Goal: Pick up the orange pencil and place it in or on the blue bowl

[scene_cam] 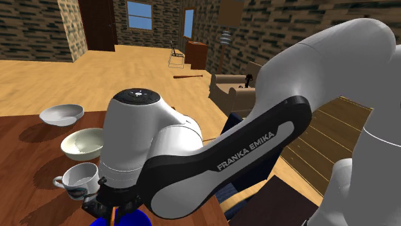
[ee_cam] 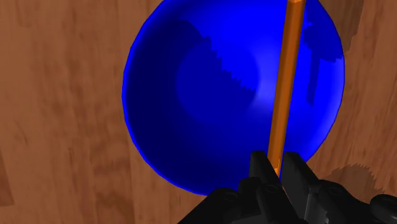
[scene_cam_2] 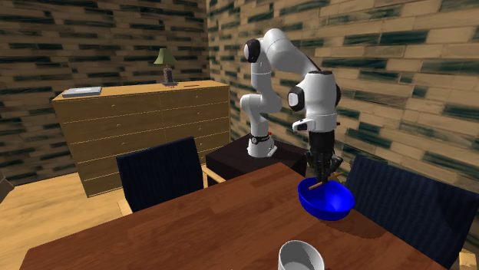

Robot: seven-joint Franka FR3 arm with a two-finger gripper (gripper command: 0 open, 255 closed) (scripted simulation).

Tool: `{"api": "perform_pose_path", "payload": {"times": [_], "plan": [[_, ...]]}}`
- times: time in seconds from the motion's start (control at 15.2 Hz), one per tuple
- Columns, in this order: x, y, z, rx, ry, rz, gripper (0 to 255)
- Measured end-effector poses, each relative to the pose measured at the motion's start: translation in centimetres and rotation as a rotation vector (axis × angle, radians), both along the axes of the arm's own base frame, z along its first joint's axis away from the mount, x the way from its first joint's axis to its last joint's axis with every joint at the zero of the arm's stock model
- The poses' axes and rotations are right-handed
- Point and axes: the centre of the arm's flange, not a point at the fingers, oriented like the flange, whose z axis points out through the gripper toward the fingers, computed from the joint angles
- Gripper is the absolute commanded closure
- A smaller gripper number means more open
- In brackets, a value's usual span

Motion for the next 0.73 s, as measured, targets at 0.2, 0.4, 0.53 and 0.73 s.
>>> {"api": "perform_pose_path", "payload": {"times": [0.2, 0.4, 0.53, 0.73], "plan": [[0.0, 0.0, -1.5, 0.000, 0.000, 0.000, 255], [0.1, -0.1, -3.1, 0.000, 0.000, 0.000, 255], [0.1, -0.1, -4.3, 0.000, 0.000, 0.000, 255], [0.0, 0.0, -4.6, 0.000, 0.000, 0.000, 255]]}}
